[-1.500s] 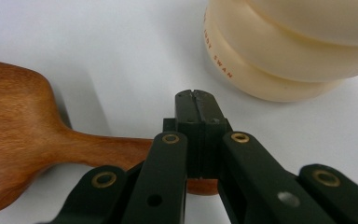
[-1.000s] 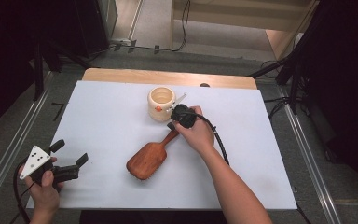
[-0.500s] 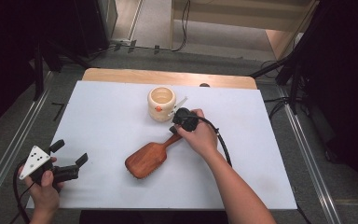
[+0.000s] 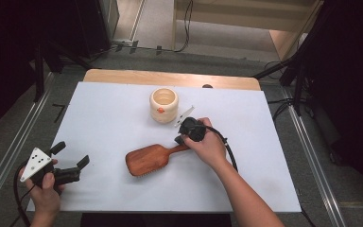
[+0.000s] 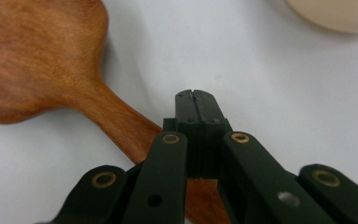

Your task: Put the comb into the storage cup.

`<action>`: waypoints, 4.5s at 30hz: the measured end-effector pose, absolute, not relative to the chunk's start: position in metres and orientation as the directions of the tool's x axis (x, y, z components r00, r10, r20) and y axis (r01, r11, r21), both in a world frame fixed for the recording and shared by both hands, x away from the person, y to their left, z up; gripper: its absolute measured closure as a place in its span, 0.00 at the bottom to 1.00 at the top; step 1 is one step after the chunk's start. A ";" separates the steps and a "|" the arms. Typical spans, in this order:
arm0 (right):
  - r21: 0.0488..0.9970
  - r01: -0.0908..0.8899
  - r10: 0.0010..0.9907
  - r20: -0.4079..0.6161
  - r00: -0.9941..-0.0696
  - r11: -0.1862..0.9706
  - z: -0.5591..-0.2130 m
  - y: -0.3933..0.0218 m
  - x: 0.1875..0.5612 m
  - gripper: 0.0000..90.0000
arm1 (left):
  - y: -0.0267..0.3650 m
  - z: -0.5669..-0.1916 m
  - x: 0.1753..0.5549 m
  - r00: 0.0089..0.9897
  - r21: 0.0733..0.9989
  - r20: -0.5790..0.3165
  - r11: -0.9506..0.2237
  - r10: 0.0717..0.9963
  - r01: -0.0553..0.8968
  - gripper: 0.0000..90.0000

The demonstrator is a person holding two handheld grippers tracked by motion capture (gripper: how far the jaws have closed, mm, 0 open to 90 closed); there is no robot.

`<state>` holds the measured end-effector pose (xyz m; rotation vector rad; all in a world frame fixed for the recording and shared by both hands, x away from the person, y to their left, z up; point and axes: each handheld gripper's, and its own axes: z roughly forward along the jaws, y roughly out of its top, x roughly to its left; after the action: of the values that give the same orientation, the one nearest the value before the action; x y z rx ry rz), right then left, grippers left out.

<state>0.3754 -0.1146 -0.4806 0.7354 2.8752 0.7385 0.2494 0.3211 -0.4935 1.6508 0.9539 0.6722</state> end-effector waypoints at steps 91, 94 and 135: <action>0.573 0.348 0.410 0.022 -0.912 0.742 -0.498 -0.101 0.299 0.78 | 0.320 -0.494 0.250 0.522 0.959 -0.032 -0.122 0.852 0.258 0.00; 0.584 0.358 0.422 0.029 -0.906 0.729 -0.498 -0.103 0.298 0.78 | 0.320 -0.494 0.250 0.522 0.959 -0.032 -0.122 0.852 0.257 0.00; 0.805 0.335 0.529 0.031 -0.848 0.490 -0.480 -0.141 0.280 0.77 | 0.309 -0.487 0.249 0.533 0.948 0.036 -0.198 0.845 0.248 0.00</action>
<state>0.2803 -0.1409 -0.4804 0.7419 2.5142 1.2849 0.2494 0.3093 -0.4869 1.7259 0.9223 0.7126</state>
